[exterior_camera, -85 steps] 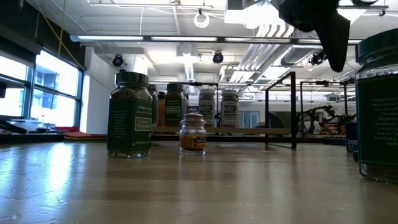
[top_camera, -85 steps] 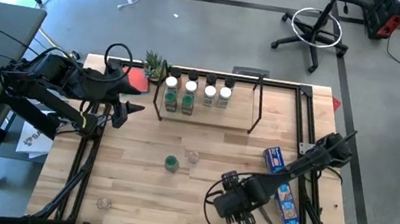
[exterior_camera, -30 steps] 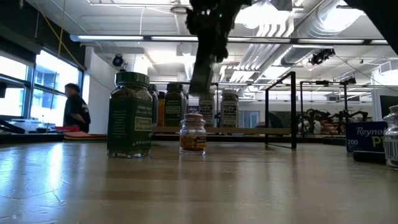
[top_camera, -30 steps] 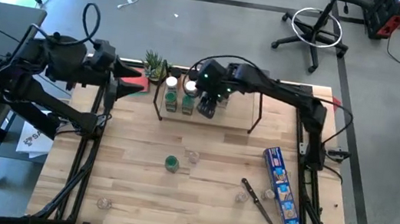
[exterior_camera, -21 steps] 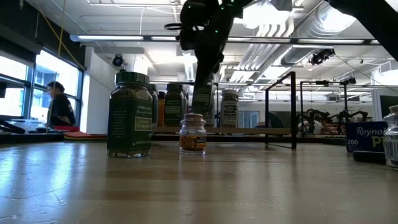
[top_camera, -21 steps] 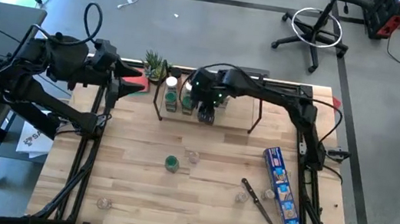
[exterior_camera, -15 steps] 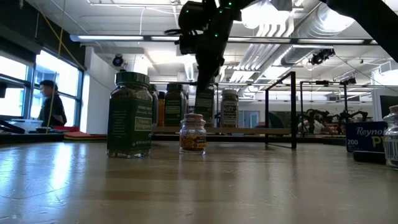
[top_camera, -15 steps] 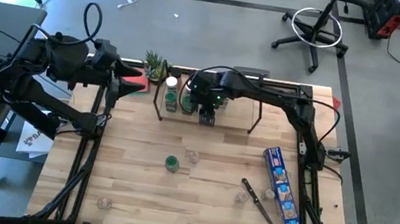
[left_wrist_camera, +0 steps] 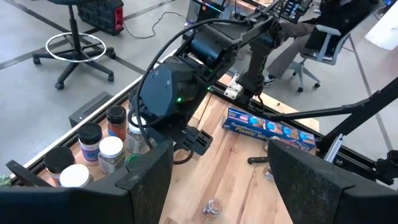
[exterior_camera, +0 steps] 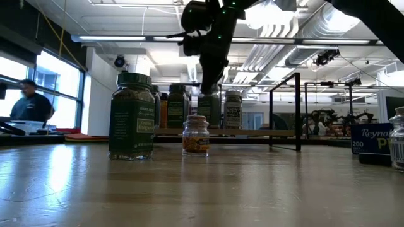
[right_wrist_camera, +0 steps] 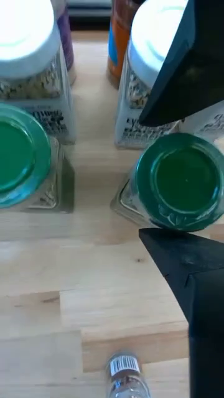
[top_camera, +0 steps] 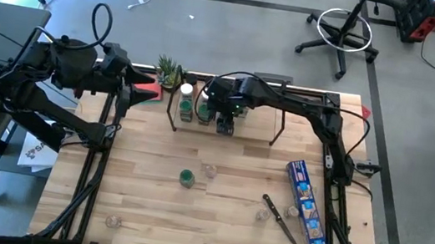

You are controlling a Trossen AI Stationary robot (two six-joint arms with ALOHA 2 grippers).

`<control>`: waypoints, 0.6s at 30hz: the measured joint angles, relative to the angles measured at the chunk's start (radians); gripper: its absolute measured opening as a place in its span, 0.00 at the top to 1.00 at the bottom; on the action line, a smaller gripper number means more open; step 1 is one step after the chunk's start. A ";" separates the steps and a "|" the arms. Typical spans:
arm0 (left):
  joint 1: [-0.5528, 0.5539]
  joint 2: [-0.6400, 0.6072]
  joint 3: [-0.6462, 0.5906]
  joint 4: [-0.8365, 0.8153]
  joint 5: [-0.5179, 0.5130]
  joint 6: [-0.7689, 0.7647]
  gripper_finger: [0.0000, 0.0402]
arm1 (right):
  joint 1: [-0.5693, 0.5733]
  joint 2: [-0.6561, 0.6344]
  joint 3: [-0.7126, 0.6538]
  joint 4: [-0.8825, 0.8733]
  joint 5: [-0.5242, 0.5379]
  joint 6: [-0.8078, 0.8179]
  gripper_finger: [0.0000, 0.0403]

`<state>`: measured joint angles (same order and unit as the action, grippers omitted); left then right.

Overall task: Shelf spices
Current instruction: Put the green seasoning bottle on the shelf aligned with the white seasoning bottle

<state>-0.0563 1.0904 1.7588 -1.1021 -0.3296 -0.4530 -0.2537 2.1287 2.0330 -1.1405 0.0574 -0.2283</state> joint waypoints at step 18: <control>-0.001 0.000 0.000 -0.014 0.007 -0.004 0.36 | 0.098 -0.229 -0.168 -0.078 0.029 0.206 0.31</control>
<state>-0.0570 1.0901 1.7588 -1.1157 -0.3229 -0.4571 -0.1561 1.8993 1.8646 -1.2180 0.0865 -0.0225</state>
